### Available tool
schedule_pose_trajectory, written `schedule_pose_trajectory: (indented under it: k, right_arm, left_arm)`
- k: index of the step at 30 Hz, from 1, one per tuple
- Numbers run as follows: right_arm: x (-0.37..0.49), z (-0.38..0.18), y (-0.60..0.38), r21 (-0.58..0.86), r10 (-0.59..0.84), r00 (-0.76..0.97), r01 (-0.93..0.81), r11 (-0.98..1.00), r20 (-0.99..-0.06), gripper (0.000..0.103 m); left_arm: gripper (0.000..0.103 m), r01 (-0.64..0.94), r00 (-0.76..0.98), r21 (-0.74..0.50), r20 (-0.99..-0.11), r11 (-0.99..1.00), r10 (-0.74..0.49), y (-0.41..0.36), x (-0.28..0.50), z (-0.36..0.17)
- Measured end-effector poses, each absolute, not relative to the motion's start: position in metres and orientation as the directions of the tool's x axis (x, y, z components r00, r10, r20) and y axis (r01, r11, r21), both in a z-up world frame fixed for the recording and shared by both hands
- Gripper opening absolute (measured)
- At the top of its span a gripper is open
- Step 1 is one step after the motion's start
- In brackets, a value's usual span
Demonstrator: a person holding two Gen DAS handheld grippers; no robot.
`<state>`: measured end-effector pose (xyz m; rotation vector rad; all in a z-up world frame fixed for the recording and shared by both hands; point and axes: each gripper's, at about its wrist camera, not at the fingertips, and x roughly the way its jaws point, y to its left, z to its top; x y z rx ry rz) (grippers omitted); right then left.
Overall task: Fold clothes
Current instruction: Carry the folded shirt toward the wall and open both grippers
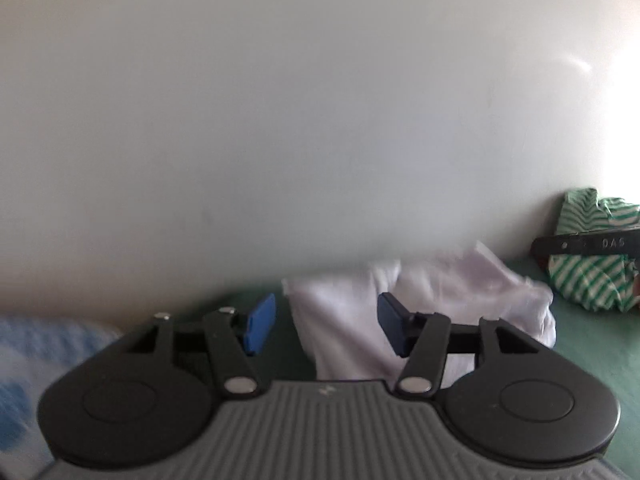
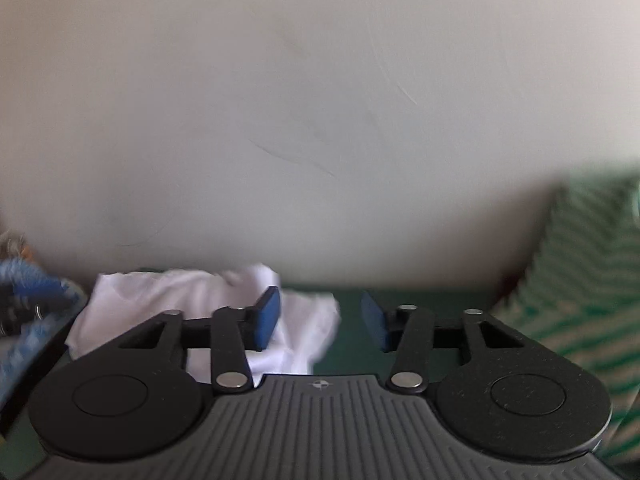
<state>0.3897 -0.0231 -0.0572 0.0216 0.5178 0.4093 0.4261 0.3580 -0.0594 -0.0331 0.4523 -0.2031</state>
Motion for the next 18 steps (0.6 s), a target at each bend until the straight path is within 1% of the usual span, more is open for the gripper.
schedule_pose_trajectory:
  k: [1, 2, 3, 4, 5, 7, 8, 11, 14, 16, 17, 18]
  right_arm:
    - [0.389, -0.056, -0.015, 0.104, 0.394, 0.783, -0.396, 0.913, -0.481, 0.044]
    - [0.388, -0.054, -0.007, 0.085, 0.402, 0.776, -0.416, 0.905, -0.486, 0.041]
    - [0.387, -0.052, 0.001, 0.067, 0.411, 0.768, -0.437, 0.897, -0.491, 0.040]
    - [0.386, -0.054, 0.002, 0.061, 0.410, 0.768, -0.440, 0.896, -0.492, 0.034]
    - [0.384, -0.055, 0.004, 0.055, 0.410, 0.767, -0.443, 0.895, -0.494, 0.030]
    - [0.380, -0.058, 0.006, 0.044, 0.409, 0.766, -0.449, 0.893, -0.496, 0.030]
    - [0.379, -0.060, 0.008, 0.039, 0.409, 0.765, -0.452, 0.891, -0.498, 0.030]
    - [0.373, -0.064, 0.012, 0.022, 0.408, 0.763, -0.460, 0.888, -0.502, 0.031]
    - [0.368, -0.069, 0.016, 0.005, 0.407, 0.761, -0.469, 0.883, -0.506, 0.031]
    - [0.365, -0.072, 0.019, -0.006, 0.406, 0.759, -0.475, 0.880, -0.509, 0.031]
    - [0.363, -0.073, 0.020, -0.012, 0.405, 0.759, -0.477, 0.879, -0.510, 0.031]
    - [0.361, -0.074, 0.021, -0.017, 0.405, 0.758, -0.480, 0.877, -0.512, 0.031]
  left_arm:
    - [0.052, 0.189, 0.887, -0.065, -0.418, 0.980, -0.198, 0.351, 0.425, -0.056]
    - [0.037, 0.192, 0.889, -0.053, -0.412, 0.980, -0.197, 0.344, 0.426, -0.053]
    - [0.028, 0.208, 0.876, -0.040, -0.436, 0.977, -0.204, 0.335, 0.433, -0.057]
    - [0.014, 0.223, 0.863, -0.023, -0.460, 0.975, -0.208, 0.326, 0.440, -0.061]
    - [0.011, 0.234, 0.851, 0.011, -0.485, 0.972, -0.199, 0.317, 0.444, -0.069]
    - [0.013, 0.267, 0.819, 0.079, -0.544, 0.961, -0.183, 0.309, 0.445, -0.088]
    - [0.012, 0.284, 0.813, 0.127, -0.558, 0.950, -0.168, 0.307, 0.441, -0.098]
    - [0.013, 0.326, 0.841, 0.266, -0.520, 0.907, -0.150, 0.303, 0.425, -0.118]
    - [0.014, 0.345, 0.820, 0.267, -0.552, 0.900, -0.151, 0.301, 0.430, -0.107]
    - [0.023, 0.326, 0.830, 0.258, -0.539, 0.909, -0.144, 0.305, 0.430, -0.092]
    - [0.028, 0.317, 0.835, 0.231, -0.527, 0.920, -0.156, 0.309, 0.428, -0.084]
    - [0.037, 0.308, 0.841, 0.203, -0.515, 0.929, -0.166, 0.314, 0.425, -0.075]
